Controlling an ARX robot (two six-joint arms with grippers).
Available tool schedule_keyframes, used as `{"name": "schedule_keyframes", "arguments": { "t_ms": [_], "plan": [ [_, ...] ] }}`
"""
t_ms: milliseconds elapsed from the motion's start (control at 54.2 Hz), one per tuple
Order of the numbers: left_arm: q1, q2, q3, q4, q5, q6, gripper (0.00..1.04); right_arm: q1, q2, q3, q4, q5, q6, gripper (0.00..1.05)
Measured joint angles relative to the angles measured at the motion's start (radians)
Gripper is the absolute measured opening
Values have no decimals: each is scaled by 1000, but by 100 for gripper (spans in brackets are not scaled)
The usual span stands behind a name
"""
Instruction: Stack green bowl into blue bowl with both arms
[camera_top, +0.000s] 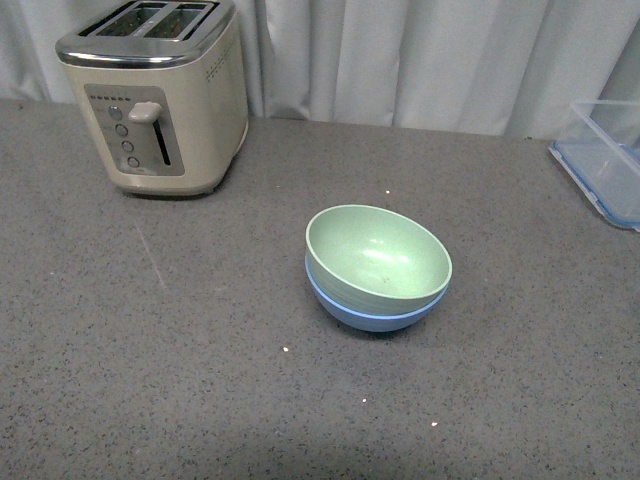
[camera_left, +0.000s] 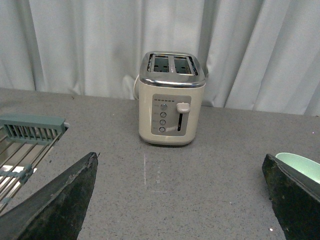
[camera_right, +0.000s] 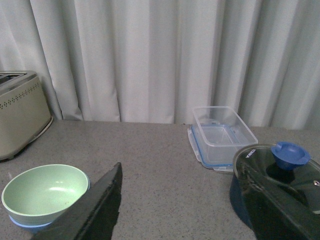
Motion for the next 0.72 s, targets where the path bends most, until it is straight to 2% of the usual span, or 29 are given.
{"name": "schedule_keyframes", "arguments": {
  "t_ms": [92,129,203,719],
  "plan": [
    [0,0,0,0,0,0,98,0,1,0,0,0,0,94],
    [0,0,0,0,0,0,98,0,2,0,0,0,1,98],
    [0,0,0,0,0,0,98,0,0,0,0,0,0,95],
    [0,0,0,0,0,0,98,0,0,0,0,0,0,96]
  ]
}}
